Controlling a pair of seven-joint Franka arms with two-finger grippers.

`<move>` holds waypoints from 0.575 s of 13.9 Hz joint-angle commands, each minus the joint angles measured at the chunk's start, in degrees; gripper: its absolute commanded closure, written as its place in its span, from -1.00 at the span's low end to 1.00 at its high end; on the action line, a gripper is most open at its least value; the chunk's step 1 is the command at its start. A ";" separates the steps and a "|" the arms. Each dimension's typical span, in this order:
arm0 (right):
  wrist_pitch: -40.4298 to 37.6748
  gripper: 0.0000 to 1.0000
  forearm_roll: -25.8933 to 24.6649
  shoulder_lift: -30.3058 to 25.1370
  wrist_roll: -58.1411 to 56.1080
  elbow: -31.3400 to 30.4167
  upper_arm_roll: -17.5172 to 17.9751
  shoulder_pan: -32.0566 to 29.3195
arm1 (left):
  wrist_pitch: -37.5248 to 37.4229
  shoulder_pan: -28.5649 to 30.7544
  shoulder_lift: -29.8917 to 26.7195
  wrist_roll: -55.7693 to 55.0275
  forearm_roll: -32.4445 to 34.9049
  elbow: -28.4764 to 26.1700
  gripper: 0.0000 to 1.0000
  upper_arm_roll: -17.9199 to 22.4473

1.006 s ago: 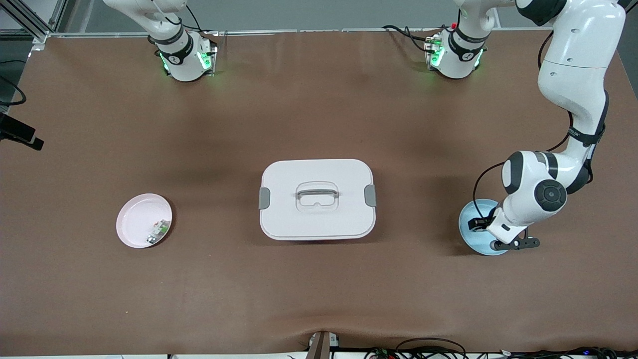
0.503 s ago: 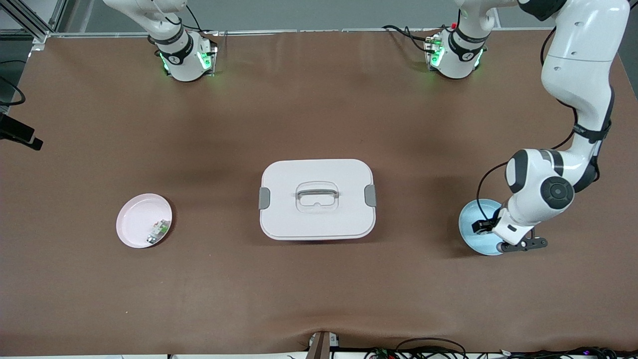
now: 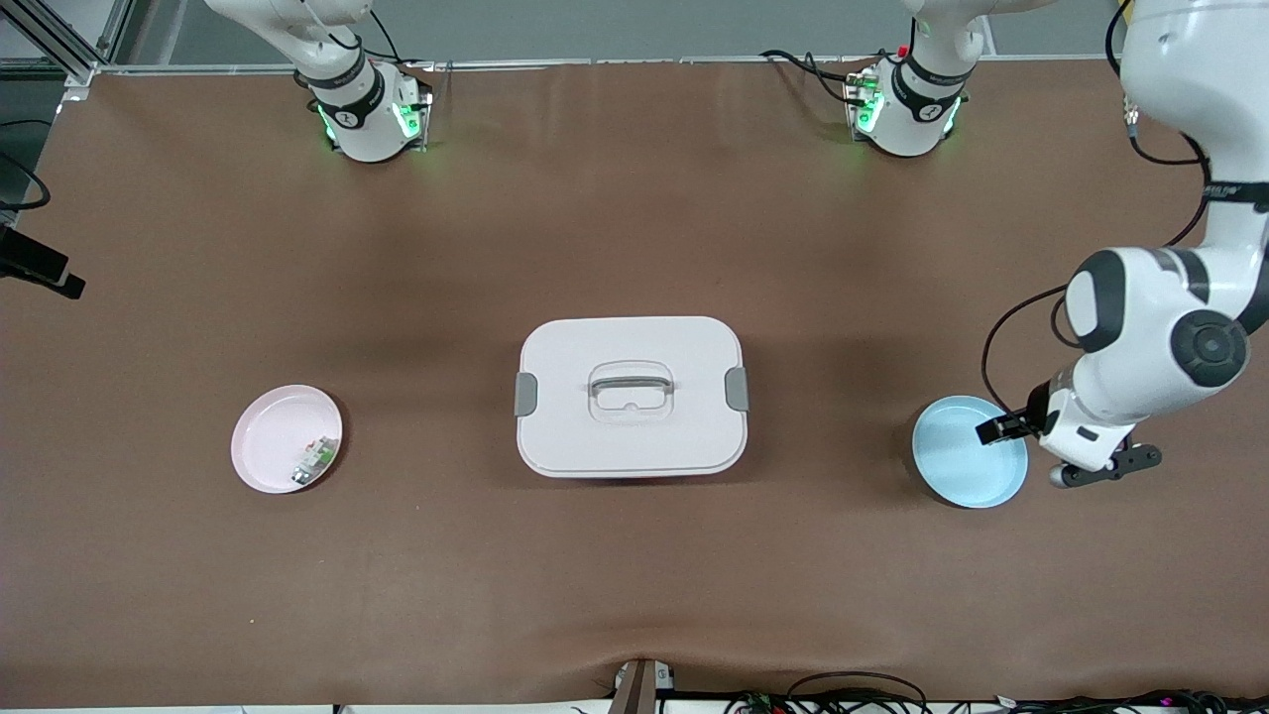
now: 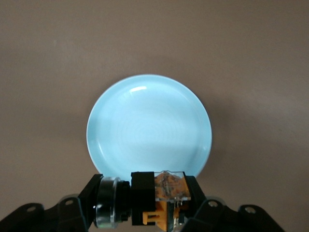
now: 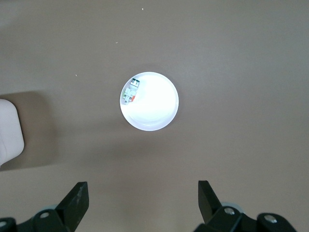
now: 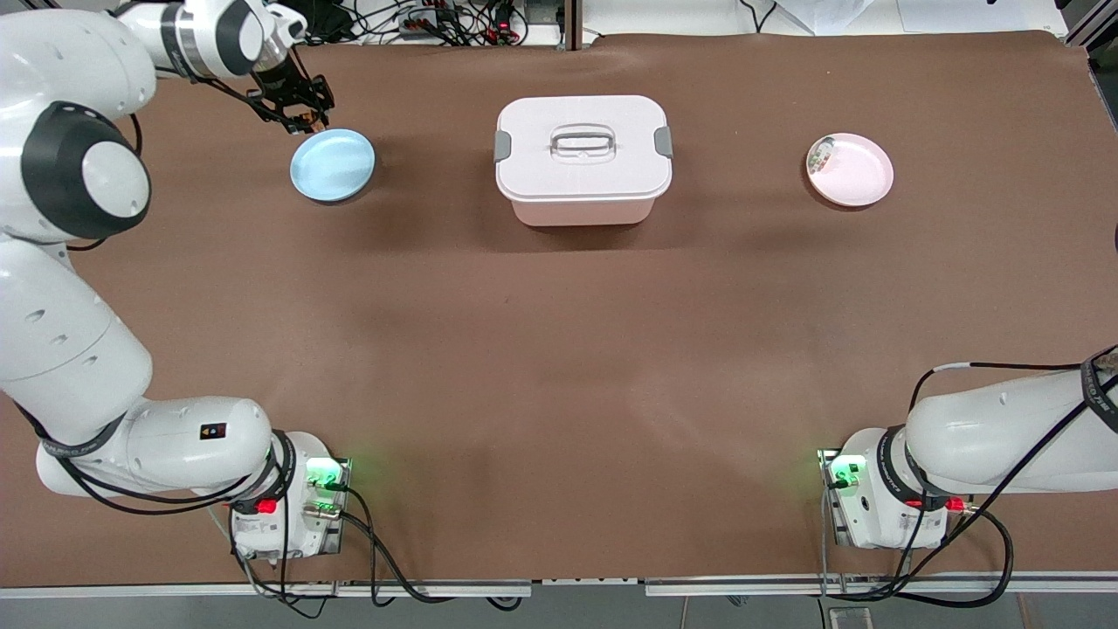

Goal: Transfer orange switch to right arm and place
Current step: 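Lift the switch with the left gripper and carry it over the white box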

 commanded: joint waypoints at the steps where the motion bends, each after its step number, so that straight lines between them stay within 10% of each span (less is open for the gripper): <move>1: -0.19 -1.00 0.09 -0.70 -0.18 -0.12 0.36 -0.57 | -6.94 -0.06 -5.39 -3.07 -5.36 -0.77 0.27 -1.38; 8: -0.46 -1.00 -0.44 -0.70 0.26 0.23 0.45 -0.56 | -14.17 -0.06 -13.93 -19.15 -20.40 -0.77 0.27 -11.39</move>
